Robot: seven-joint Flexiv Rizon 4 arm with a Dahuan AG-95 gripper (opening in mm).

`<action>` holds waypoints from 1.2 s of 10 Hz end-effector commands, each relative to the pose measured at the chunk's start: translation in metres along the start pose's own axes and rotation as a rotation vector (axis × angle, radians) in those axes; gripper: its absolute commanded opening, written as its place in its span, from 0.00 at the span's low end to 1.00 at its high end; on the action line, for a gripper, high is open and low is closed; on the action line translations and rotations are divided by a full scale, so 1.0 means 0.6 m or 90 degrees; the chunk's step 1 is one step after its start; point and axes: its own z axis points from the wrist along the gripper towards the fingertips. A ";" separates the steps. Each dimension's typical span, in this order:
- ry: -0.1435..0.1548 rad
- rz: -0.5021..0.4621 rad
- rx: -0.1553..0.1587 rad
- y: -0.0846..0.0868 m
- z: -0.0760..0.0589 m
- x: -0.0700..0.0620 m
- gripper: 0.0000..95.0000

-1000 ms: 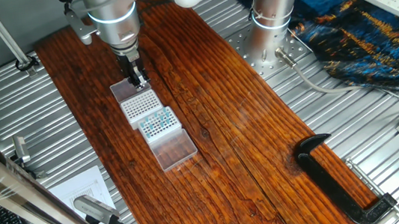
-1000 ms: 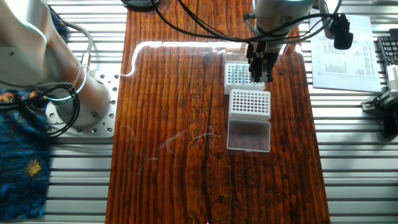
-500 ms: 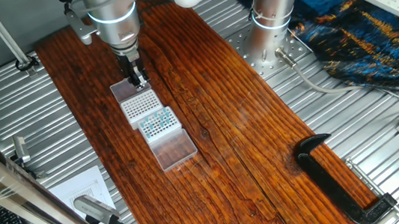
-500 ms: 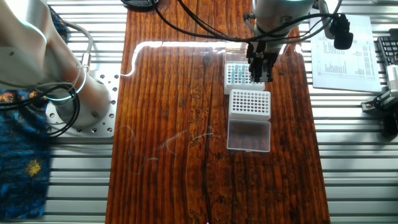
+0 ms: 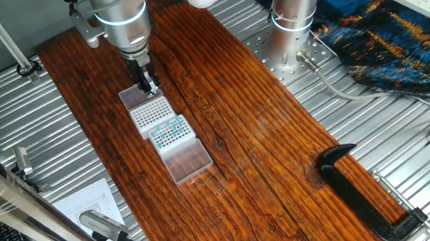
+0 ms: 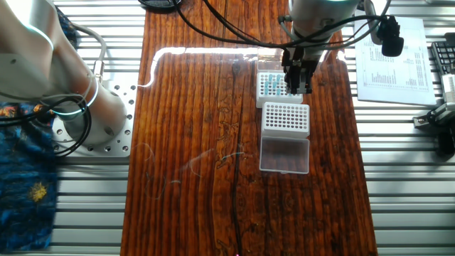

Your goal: Transfer all medium pipette tips from one holder to another

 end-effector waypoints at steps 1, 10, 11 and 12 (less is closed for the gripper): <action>0.000 0.000 -0.001 0.000 0.000 0.000 0.00; 0.001 0.000 -0.003 0.000 0.000 0.000 0.00; 0.001 0.000 -0.003 0.000 0.000 0.000 0.00; 0.003 -0.042 -0.014 0.000 -0.014 0.005 0.00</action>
